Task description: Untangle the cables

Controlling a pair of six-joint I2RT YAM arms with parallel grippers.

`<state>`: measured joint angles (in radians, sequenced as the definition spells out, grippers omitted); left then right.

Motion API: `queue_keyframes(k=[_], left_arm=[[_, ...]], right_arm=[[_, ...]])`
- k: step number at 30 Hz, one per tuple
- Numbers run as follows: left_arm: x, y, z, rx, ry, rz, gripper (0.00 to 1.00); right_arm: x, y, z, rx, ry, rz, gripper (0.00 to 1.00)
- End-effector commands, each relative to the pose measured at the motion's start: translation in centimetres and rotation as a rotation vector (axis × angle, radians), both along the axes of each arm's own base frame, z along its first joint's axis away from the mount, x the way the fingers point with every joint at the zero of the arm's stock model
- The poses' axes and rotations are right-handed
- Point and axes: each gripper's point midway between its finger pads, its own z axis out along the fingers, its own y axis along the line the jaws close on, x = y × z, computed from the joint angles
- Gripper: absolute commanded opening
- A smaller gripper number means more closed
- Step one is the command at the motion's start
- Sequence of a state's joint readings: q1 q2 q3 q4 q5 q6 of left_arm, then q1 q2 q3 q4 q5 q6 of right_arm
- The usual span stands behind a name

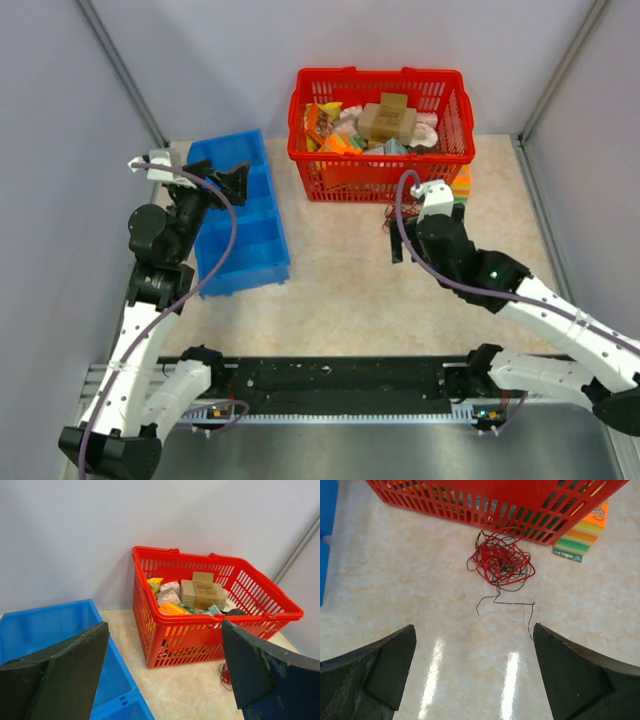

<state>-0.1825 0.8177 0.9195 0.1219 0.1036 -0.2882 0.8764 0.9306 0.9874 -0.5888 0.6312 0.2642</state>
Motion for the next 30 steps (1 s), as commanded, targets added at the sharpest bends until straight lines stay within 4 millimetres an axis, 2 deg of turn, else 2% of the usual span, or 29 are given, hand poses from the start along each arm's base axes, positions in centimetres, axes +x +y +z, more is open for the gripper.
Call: queue_keyframes(k=[1, 4, 7, 10, 15, 17, 19, 20, 22, 25, 30], left_arm=[[-0.6, -1.6, 2.6, -0.037, -0.081, -0.089, 0.97], [-0.2, -2.4, 1.9, -0.038, -0.057, -0.118, 0.98], [0.4, -3.3, 1.0, -0.029, -0.012, -0.141, 0.98], [1.0, -4.0, 0.3, -0.019, 0.042, -0.156, 0.97], [1.4, -6.2, -1.1, 0.002, 0.102, -0.24, 0.97], [1.8, -7.2, -1.7, 0.019, 0.146, -0.284, 0.95], [2.4, -7.9, -2.1, 0.03, 0.186, -0.316, 0.93], [2.5, -8.2, -3.1, 0.036, 0.233, -0.332, 0.92], [2.7, -9.1, -3.9, 0.037, 0.266, -0.377, 0.91], [2.7, -9.7, -4.3, 0.021, 0.289, -0.413, 0.9], [2.7, -10.0, -4.6, 0.014, 0.303, -0.429, 0.87]], right_arm=[[0.7, 2.8, 0.3, 0.099, 0.053, -0.005, 0.99], [1.5, 4.8, -1.0, 0.087, 0.096, 0.033, 0.99], [4.2, 5.4, -4.1, 0.033, 0.134, 0.005, 0.99], [7.4, 4.3, -7.2, 0.037, 0.228, -0.052, 0.99], [12.2, 2.6, -9.4, 0.201, 0.211, -0.121, 0.99], [13.7, 1.3, -10.4, 0.257, 0.191, -0.178, 0.98], [14.8, 0.6, -10.9, 0.262, 0.155, -0.211, 0.96], [15.3, 0.2, -11.4, 0.244, 0.137, -0.227, 0.95], [16.3, -0.1, -11.9, 0.229, 0.107, -0.254, 0.95], [17.3, -0.9, -13.4, 0.242, 0.114, -0.301, 0.94], [16.7, -1.5, -17.0, 0.224, 0.167, -0.33, 0.76]])
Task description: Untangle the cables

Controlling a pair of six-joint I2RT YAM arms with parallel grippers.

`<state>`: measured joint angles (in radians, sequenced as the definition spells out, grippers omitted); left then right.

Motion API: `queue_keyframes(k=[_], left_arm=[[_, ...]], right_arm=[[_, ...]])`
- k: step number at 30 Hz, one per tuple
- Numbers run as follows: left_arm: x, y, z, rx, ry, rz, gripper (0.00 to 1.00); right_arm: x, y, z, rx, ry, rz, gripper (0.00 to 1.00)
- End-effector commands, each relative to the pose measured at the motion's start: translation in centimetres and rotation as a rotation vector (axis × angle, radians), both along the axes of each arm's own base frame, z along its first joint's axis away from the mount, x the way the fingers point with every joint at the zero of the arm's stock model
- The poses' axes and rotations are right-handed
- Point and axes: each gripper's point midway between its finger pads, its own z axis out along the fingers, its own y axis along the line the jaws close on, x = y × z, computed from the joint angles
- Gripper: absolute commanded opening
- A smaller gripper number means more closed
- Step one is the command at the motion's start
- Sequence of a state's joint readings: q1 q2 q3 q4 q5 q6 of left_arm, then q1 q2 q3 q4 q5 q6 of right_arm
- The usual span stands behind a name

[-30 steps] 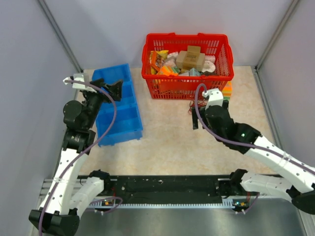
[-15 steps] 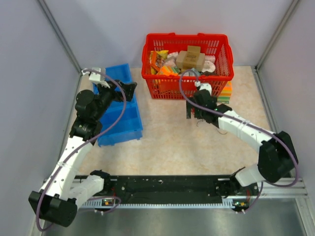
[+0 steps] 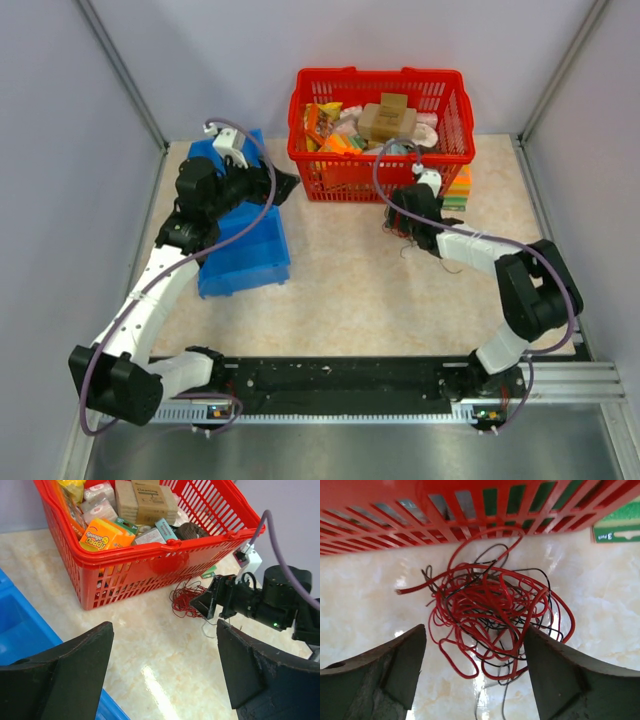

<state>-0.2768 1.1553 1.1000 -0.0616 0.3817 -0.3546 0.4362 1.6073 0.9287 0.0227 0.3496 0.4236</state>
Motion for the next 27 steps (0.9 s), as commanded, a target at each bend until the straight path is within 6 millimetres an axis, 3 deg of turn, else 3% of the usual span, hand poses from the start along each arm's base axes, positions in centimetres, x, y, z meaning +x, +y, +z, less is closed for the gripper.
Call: queue_keyframes(k=[1, 4, 6, 10, 13, 17, 20, 21, 24, 25, 27], left_arm=[[-0.7, -0.7, 2.5, -0.038, -0.048, -0.048, 0.87], [-0.8, -0.9, 2.4, -0.045, -0.039, -0.058, 0.87], [-0.8, -1.1, 2.3, -0.051, -0.032, -0.067, 0.86], [-0.7, -1.4, 2.0, -0.056, -0.018, -0.078, 0.86], [-0.7, -1.8, 1.6, -0.064, 0.002, -0.101, 0.85], [-0.7, -2.5, 1.1, -0.084, 0.034, -0.141, 0.83], [-0.6, -3.0, 0.8, -0.097, 0.053, -0.165, 0.82], [-0.6, -3.1, 0.6, -0.1, 0.062, -0.171, 0.82], [-0.8, -3.8, 0.2, -0.102, 0.079, -0.215, 0.81], [-0.9, -4.1, 0.2, -0.101, 0.08, -0.234, 0.8], [-1.2, -4.9, 0.1, -0.093, 0.089, -0.265, 0.78]], right_arm=[[0.5, -0.6, -1.7, 0.02, -0.023, -0.049, 0.7], [-0.5, -0.3, -3.7, -0.004, 0.041, -0.009, 0.46], [-1.8, 1.1, -3.9, -0.022, 0.074, 0.045, 0.3], [-5.8, 6.7, -2.7, 0.062, 0.105, 0.207, 0.0], [-9.5, 10.3, -1.0, 0.297, 0.199, 0.295, 0.0], [-12.5, 12.2, 1.9, 0.612, 0.248, 0.256, 0.0], [-13.8, 12.5, 4.5, 0.714, 0.214, 0.299, 0.28], [-13.9, 12.2, 5.1, 0.721, 0.204, 0.304, 0.45], [-14.3, 11.1, 6.6, 0.652, 0.138, 0.378, 0.78], [-14.5, 10.5, 6.4, 0.578, 0.126, 0.423, 0.96], [-14.1, 8.3, 5.3, 0.407, 0.162, 0.434, 0.99]])
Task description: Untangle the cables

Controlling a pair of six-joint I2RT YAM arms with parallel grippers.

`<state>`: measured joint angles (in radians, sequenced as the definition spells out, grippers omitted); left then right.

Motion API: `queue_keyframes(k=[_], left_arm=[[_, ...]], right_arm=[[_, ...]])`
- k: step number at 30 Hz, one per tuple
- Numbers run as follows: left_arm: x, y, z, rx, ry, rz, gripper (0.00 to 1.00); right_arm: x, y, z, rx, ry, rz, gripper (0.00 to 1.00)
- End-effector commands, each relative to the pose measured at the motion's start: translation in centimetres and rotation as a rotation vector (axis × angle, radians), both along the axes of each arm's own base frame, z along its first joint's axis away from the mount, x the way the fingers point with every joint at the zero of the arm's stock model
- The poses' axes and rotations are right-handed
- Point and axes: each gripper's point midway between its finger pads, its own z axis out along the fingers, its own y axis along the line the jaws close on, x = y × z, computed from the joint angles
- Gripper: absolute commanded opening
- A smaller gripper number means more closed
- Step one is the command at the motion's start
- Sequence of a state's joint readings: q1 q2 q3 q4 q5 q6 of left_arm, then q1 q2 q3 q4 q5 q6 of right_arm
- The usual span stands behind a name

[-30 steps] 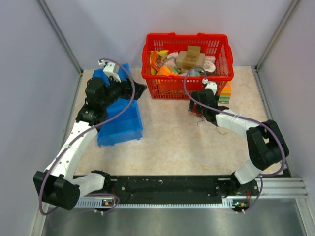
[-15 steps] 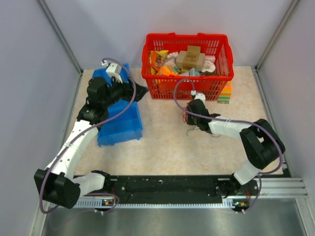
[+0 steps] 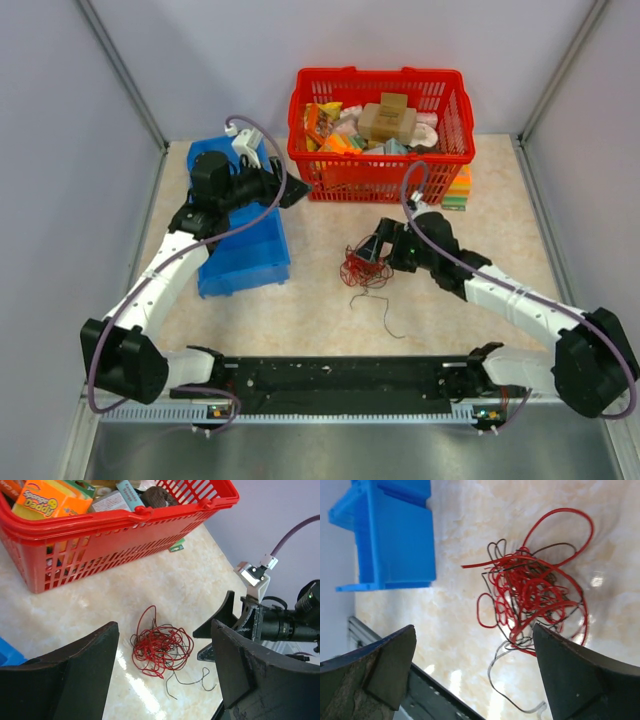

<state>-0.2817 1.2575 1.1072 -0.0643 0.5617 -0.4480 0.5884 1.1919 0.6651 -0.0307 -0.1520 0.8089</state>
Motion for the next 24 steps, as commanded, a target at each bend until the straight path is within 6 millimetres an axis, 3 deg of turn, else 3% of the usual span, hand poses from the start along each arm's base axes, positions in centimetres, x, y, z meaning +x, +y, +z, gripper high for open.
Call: queue_keyframes(k=[1, 5, 9, 12, 15, 17, 21, 24], left_arm=[[-0.7, -2.0, 3.1, -0.035, -0.078, -0.099, 0.78], [-1.0, -2.5, 3.0, -0.034, -0.078, -0.112, 0.77], [-1.0, -2.2, 3.1, -0.024, -0.091, -0.1, 0.77], [-1.1, -2.1, 3.4, -0.022, -0.1, -0.098, 0.77], [-1.3, -2.0, 3.7, -0.019, -0.115, -0.096, 0.77], [-1.4, -1.7, 4.1, -0.015, -0.134, -0.081, 0.77], [-1.7, -1.6, 4.5, -0.019, -0.145, -0.081, 0.77], [-1.9, -1.8, 4.7, -0.032, -0.139, -0.094, 0.77]], right_arm=[[0.5, -2.8, 0.5, -0.218, -0.065, 0.122, 0.99], [1.2, -3.0, -1.3, -0.303, -0.018, 0.354, 0.98], [3.1, -2.6, -2.0, -0.402, -0.045, 0.447, 0.98], [4.1, -0.8, -3.2, -0.485, -0.047, 0.548, 0.96], [2.4, 1.4, -5.9, -0.573, 0.023, 0.674, 0.92], [2.4, 1.4, -8.1, -0.706, 0.055, 0.625, 0.87], [2.5, 0.6, -9.2, -0.792, 0.095, 0.491, 0.77], [2.4, 0.2, -8.9, -0.762, 0.109, 0.368, 0.51]])
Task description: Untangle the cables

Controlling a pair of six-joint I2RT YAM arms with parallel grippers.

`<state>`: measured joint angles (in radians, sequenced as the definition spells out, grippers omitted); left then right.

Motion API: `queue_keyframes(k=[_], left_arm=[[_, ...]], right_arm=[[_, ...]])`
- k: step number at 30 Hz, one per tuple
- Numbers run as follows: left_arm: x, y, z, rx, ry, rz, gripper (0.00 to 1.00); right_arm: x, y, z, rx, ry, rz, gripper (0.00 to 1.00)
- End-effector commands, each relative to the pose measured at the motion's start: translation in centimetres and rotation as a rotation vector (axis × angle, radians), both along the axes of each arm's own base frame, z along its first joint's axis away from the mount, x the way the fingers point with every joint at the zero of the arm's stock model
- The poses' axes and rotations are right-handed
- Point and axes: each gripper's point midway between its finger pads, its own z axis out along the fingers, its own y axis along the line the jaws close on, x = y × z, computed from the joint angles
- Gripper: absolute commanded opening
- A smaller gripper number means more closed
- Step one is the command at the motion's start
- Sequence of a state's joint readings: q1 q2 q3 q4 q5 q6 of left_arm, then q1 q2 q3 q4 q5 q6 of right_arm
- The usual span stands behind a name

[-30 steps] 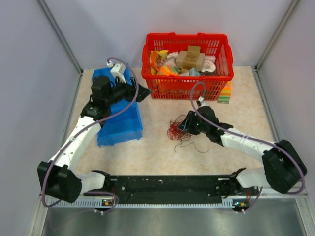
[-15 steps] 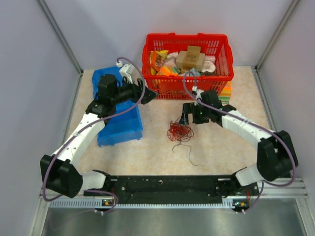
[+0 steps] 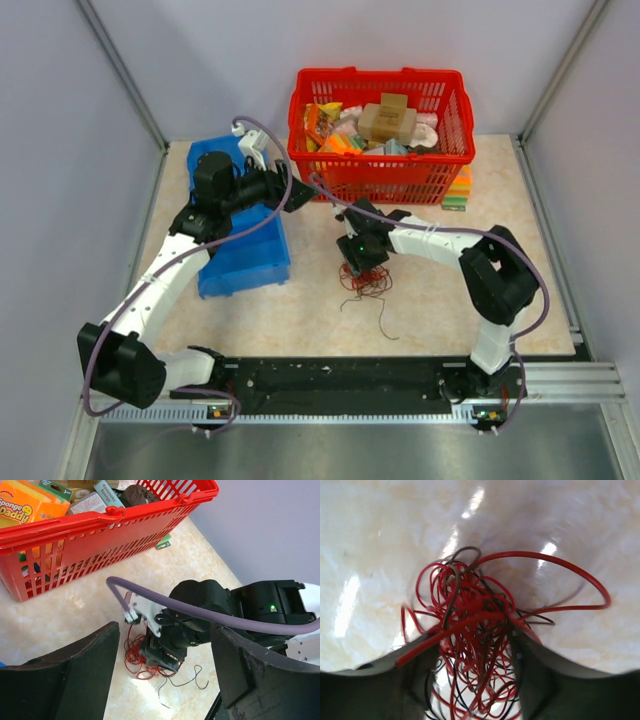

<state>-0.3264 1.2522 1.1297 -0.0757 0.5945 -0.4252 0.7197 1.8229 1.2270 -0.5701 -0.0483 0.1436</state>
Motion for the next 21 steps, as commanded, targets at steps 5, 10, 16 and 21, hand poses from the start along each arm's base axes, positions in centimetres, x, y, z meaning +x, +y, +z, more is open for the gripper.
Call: queue_keyframes(k=[5, 10, 16, 21], left_arm=[[-0.8, -0.6, 3.3, -0.059, -0.081, -0.046, 0.75], [-1.8, -2.6, 3.6, -0.062, -0.11, -0.129, 0.73], [-3.7, -6.8, 0.5, 0.003, -0.006, -0.251, 0.72], [-6.8, -11.0, -2.2, 0.043, 0.051, -0.353, 0.71]], right_arm=[[1.3, -1.5, 3.8, 0.146, -0.106, -0.388, 0.0], [1.6, -4.0, 7.9, 0.465, -0.042, -0.666, 0.0], [1.8, -6.8, 14.8, 0.767, -0.088, -0.861, 0.0], [1.2, -10.1, 19.3, 0.889, -0.251, -0.972, 0.0]])
